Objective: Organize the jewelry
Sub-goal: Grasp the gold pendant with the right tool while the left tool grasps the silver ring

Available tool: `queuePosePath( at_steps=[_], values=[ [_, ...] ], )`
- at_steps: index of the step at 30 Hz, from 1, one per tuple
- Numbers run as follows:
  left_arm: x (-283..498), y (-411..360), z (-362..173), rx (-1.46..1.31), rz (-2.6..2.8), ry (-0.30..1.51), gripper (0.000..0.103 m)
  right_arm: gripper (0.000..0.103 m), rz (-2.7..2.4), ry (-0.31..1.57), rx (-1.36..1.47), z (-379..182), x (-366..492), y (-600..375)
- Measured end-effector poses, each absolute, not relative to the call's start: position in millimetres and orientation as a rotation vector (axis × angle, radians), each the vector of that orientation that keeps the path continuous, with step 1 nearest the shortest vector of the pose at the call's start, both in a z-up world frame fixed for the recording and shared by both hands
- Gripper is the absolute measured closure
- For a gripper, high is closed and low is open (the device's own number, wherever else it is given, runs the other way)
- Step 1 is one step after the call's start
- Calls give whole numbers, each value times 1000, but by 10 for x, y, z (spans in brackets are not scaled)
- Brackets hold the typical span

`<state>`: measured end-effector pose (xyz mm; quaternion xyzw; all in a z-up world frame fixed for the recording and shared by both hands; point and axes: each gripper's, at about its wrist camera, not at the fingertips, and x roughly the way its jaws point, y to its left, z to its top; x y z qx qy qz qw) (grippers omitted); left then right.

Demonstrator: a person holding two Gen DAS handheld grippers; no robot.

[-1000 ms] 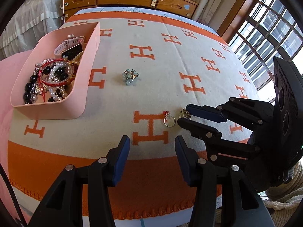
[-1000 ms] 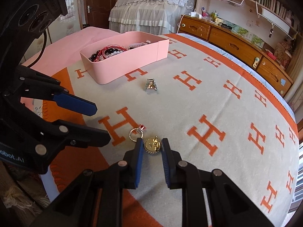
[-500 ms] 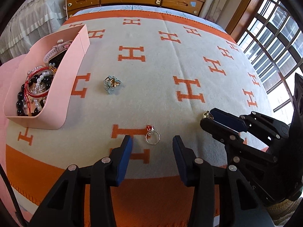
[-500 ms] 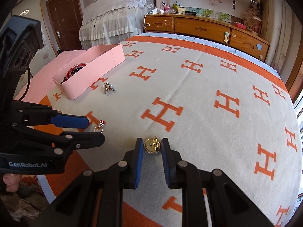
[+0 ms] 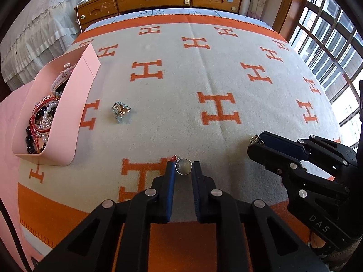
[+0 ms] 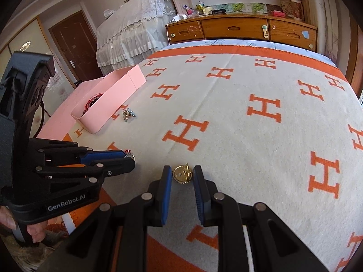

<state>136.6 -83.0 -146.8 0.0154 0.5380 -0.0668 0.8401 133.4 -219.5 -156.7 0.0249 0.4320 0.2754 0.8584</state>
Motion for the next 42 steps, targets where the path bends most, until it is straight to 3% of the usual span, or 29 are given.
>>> queuePosePath(
  at_steps=[5,6,21,25,42],
  values=[
    [1364,-769,-1471,-17,-147,1134,93,84,593,915,106,-1576,1366,-2261],
    [1364,-756,-1471,-26,-146,1133,97,84,595,915,112,-1578,1370,-2268],
    [1275,-647,-1412,-82,-184,1108,98,84,567,909,85,-1575,1338,-2248],
    [1309,-657,-1467,-81,-196,1138,87,83,562,903,79,-1574,1305,-2217],
    [1485,-818,-1489,-33,-223,1137,83,84,584,904,117,-1584,1302,-2243]
  ],
)
